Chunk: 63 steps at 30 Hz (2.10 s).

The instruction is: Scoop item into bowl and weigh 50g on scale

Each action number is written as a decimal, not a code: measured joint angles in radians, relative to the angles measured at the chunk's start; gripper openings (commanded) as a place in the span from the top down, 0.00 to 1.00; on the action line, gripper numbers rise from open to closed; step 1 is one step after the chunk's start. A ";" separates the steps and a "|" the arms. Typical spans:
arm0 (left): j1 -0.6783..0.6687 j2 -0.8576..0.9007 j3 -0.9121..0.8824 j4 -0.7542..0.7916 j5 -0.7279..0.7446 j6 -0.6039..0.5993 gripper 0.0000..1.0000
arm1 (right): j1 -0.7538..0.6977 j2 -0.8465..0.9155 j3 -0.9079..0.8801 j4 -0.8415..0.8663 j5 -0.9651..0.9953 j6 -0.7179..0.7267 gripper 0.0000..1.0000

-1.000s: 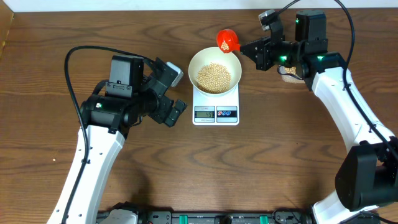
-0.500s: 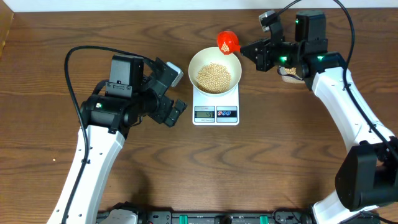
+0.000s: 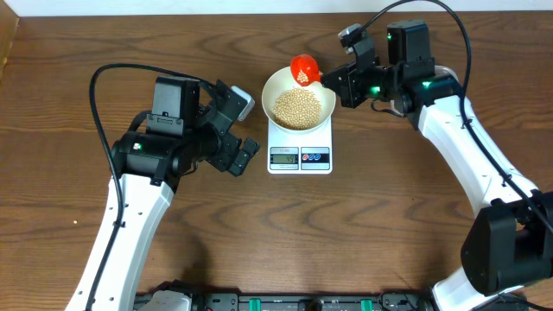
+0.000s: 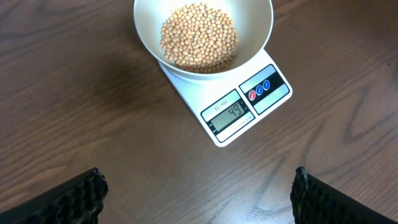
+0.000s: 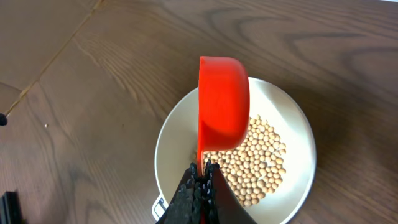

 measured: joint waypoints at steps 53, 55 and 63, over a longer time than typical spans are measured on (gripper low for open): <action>0.000 0.000 0.000 0.000 0.000 0.000 0.04 | 0.081 0.000 0.001 -0.051 0.219 -0.132 0.99; 0.000 0.000 0.000 0.000 0.000 0.000 0.04 | 0.081 0.000 0.001 -0.051 0.219 -0.132 0.99; 0.000 0.000 0.000 0.000 0.000 0.000 0.04 | 0.081 0.000 0.001 -0.051 0.199 -0.130 0.99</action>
